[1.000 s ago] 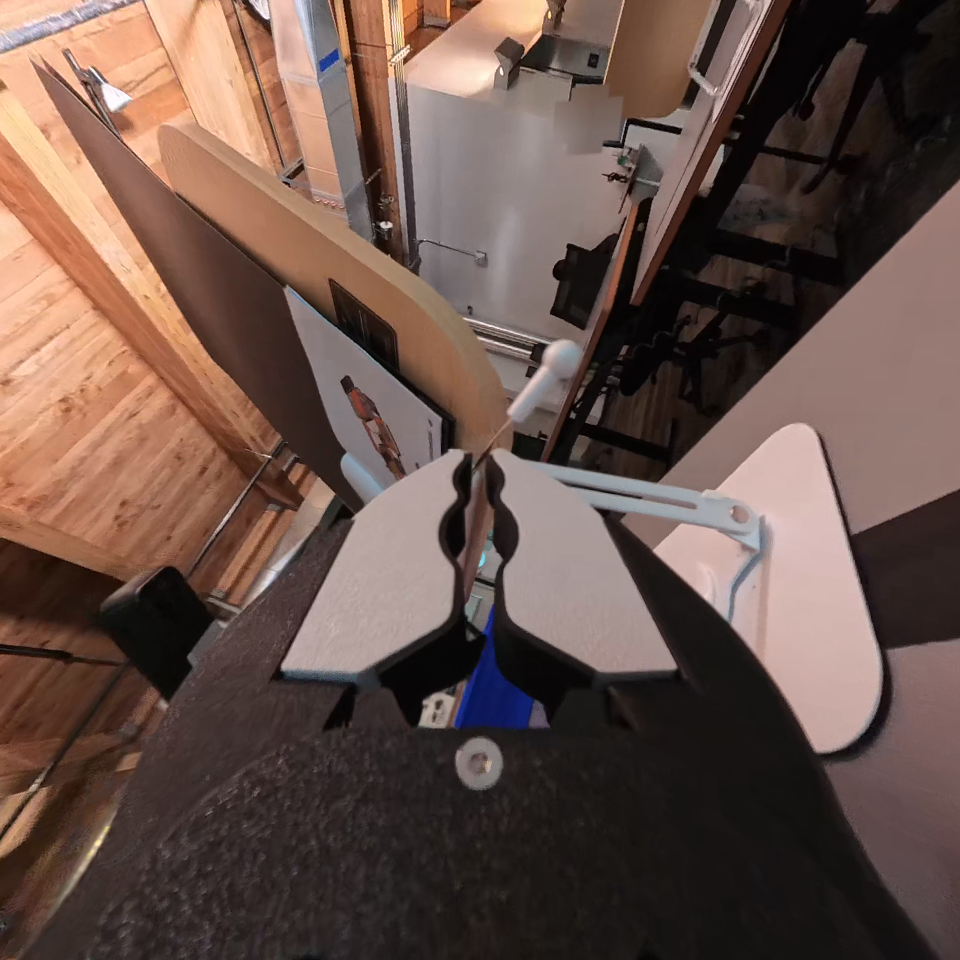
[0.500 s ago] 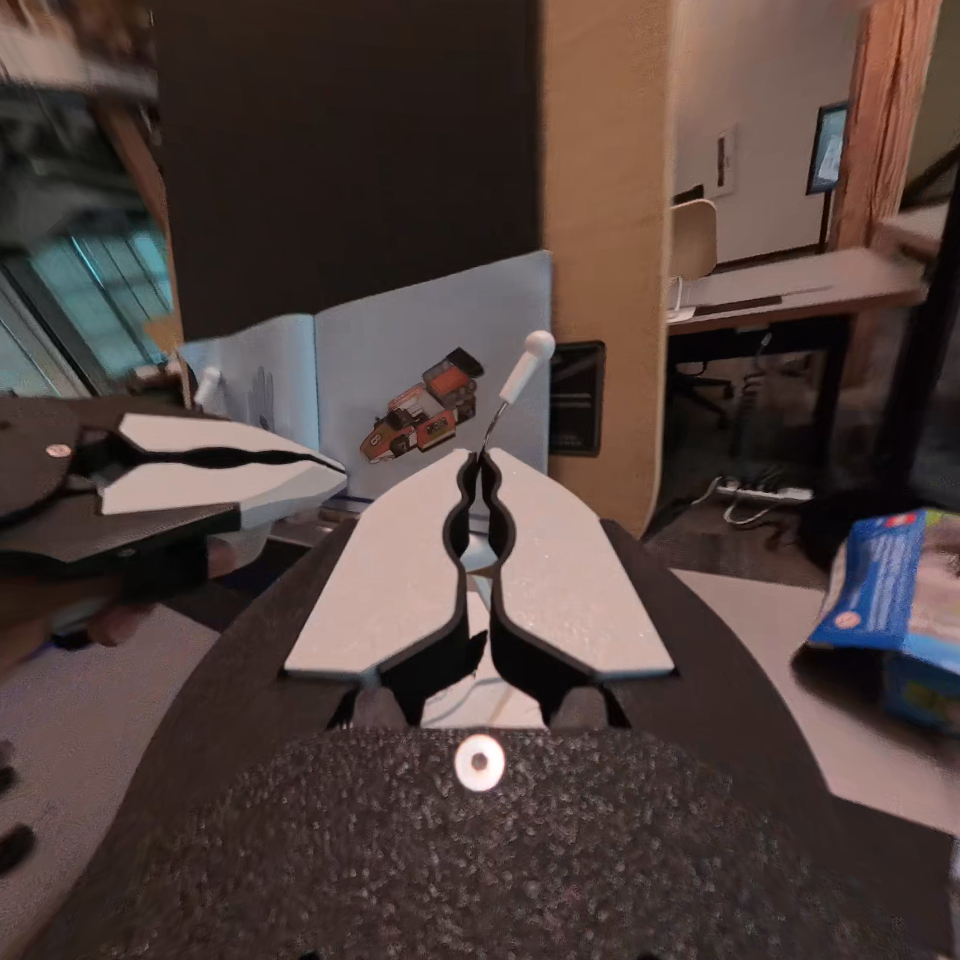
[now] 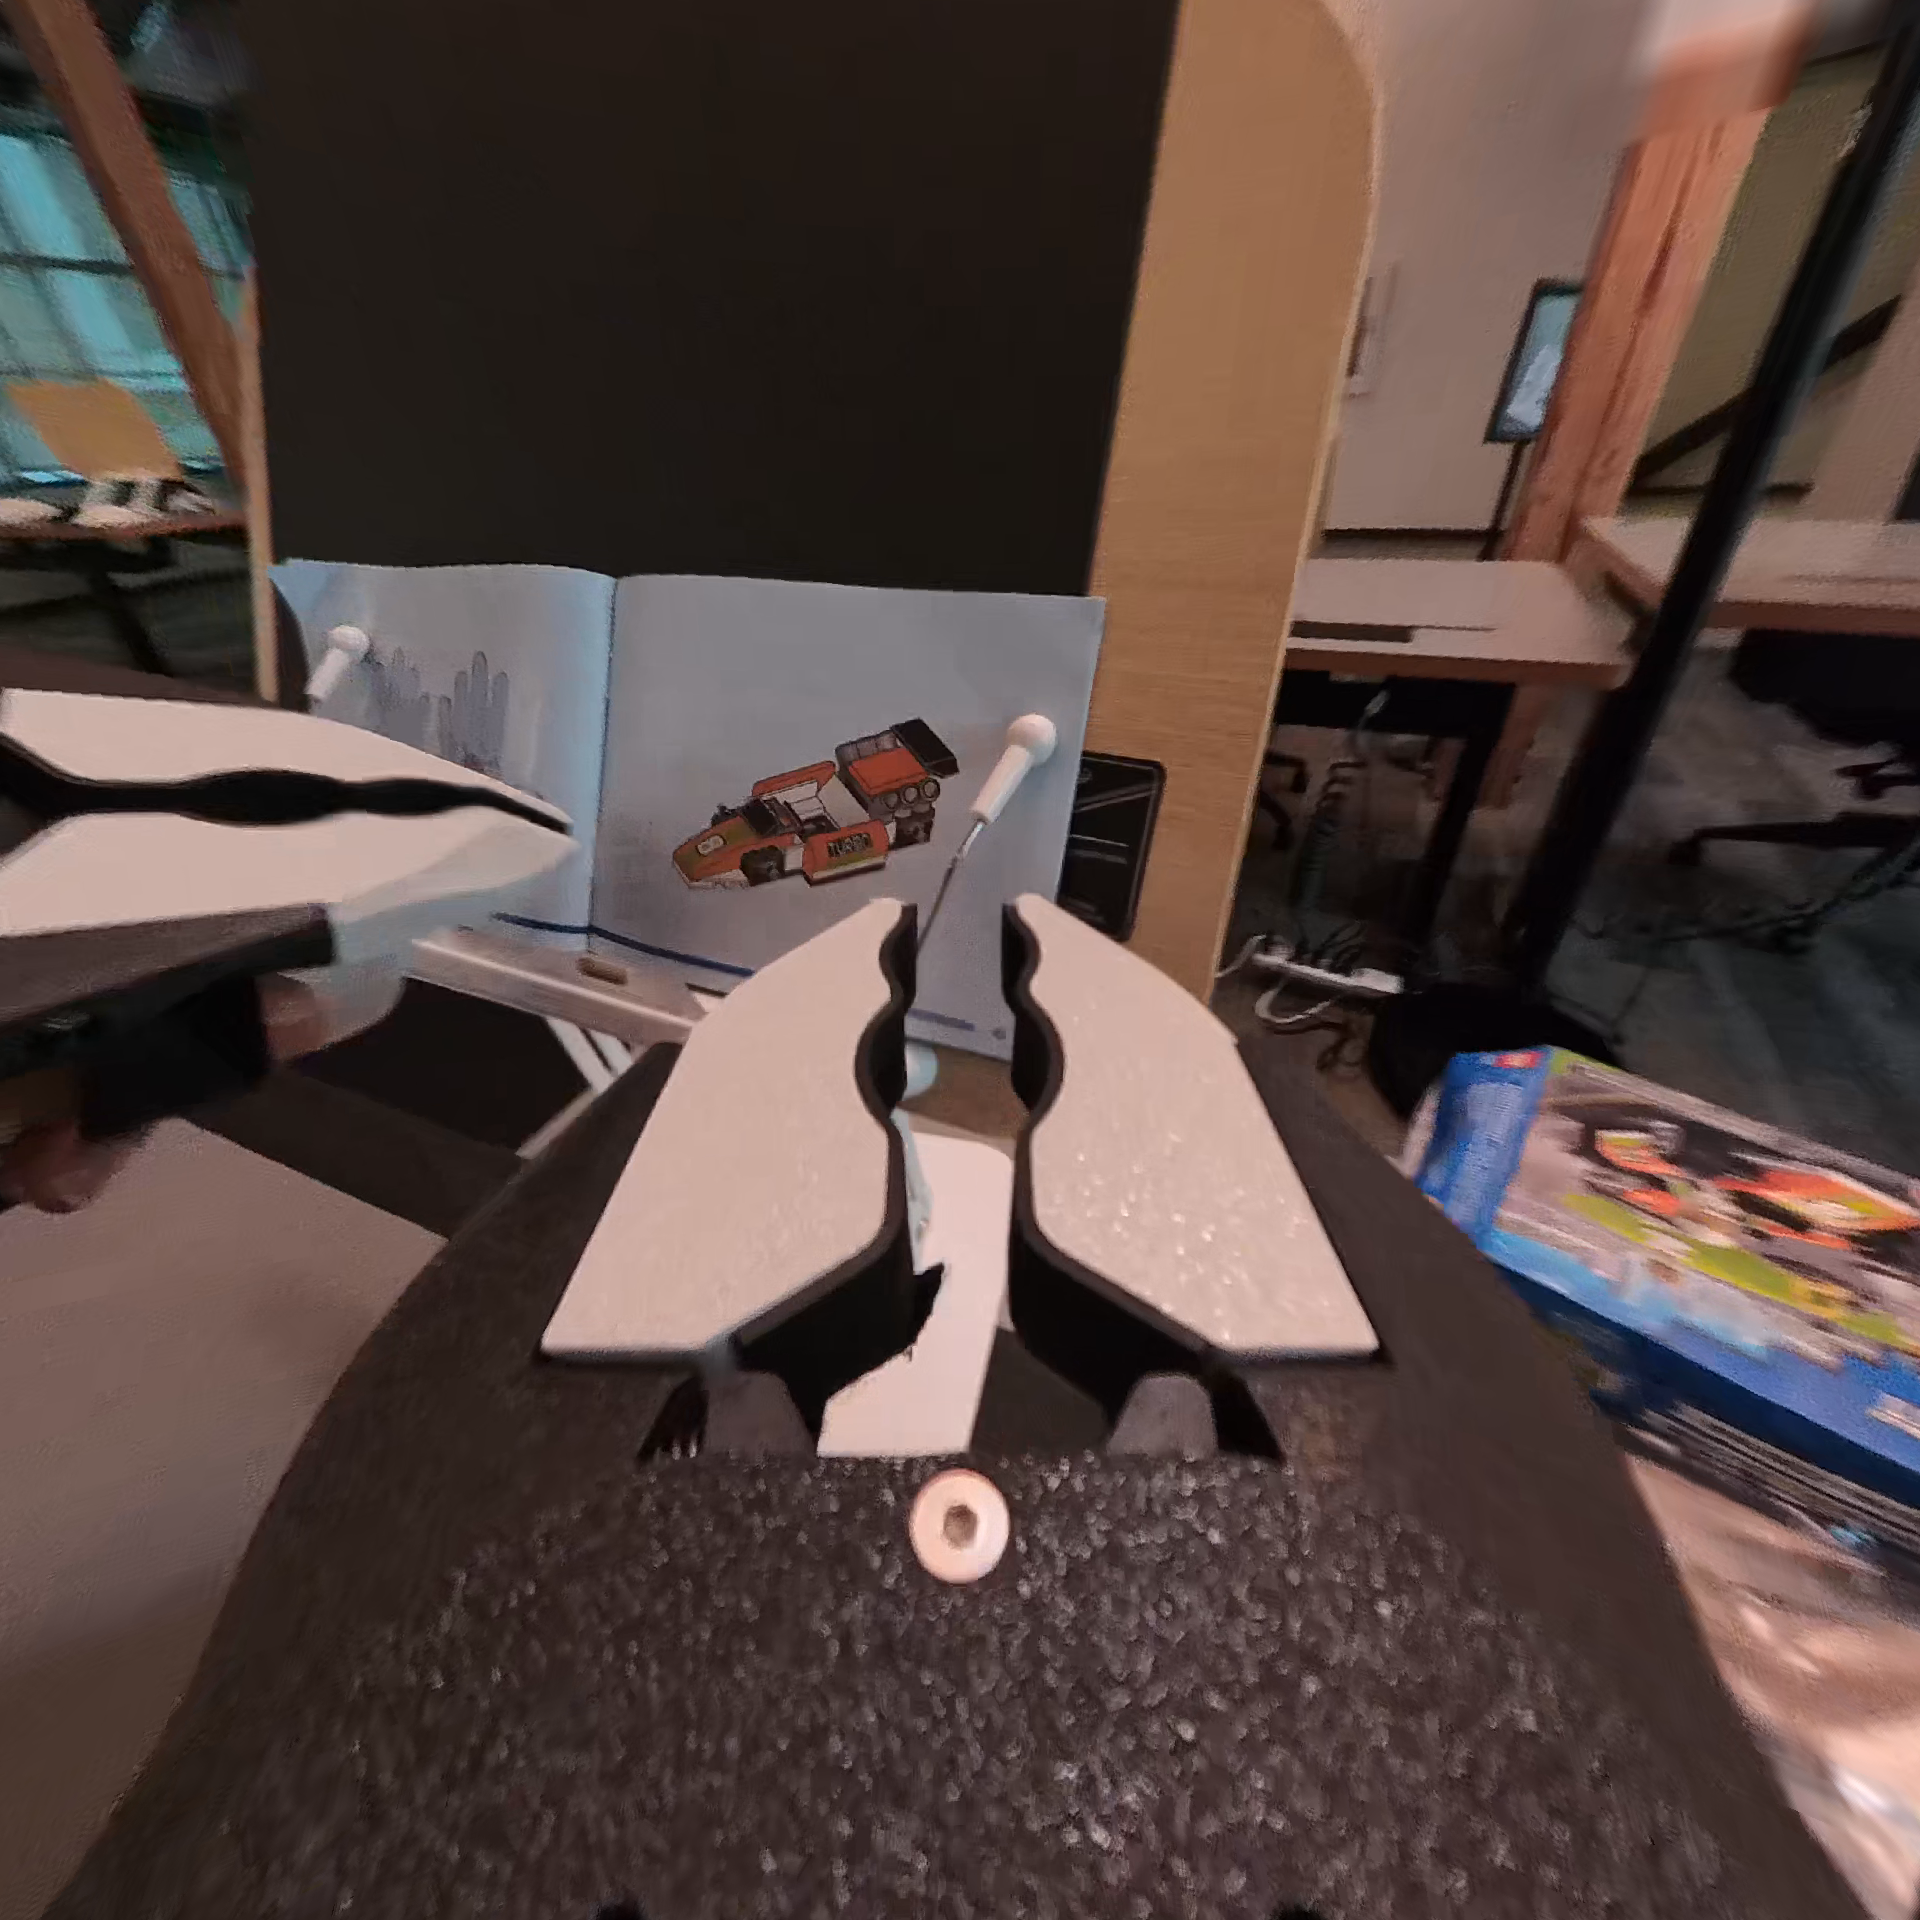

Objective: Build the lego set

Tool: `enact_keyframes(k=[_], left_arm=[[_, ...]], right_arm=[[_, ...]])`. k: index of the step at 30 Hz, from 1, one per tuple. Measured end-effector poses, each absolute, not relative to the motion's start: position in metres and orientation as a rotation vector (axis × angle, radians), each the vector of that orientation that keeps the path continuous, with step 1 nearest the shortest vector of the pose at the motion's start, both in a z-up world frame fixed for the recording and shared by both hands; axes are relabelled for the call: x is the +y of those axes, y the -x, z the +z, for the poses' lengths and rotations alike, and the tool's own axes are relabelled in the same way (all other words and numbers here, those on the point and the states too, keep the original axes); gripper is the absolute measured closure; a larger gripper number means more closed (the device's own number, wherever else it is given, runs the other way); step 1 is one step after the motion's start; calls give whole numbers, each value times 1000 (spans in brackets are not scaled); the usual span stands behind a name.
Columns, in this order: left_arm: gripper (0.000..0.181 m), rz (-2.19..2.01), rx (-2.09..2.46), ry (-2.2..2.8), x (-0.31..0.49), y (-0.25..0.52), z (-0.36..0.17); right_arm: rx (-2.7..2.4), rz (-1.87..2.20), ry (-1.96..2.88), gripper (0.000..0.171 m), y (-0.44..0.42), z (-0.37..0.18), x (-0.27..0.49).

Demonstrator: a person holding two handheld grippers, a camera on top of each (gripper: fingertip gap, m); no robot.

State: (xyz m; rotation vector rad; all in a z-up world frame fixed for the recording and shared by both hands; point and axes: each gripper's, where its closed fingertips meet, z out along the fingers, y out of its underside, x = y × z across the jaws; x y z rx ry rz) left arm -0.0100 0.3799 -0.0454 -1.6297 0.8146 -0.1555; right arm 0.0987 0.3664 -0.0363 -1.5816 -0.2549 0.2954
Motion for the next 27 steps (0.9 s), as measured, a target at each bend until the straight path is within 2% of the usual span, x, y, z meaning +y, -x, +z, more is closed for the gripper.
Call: enact_keyframes(k=[2,6,16,21,27], left_arm=[[181,-205,742,1569,361,16,-38],[181,-290,564,1503,327,43,-33],[181,-258,480,1533,276,88,-42],[181,-262,399,1580,279,100,-57],[181,-241,360,1600,290,114,-72]], right_arm=[[-243,219,1580,156,-104,-37,350],[-221,156,1593,171,-102,-47,322],[-253,142,1633,171,-60,-67,277],[-263,134,1632,171,-64,-76,273],[-239,113,1585,171,-81,-62,274]])
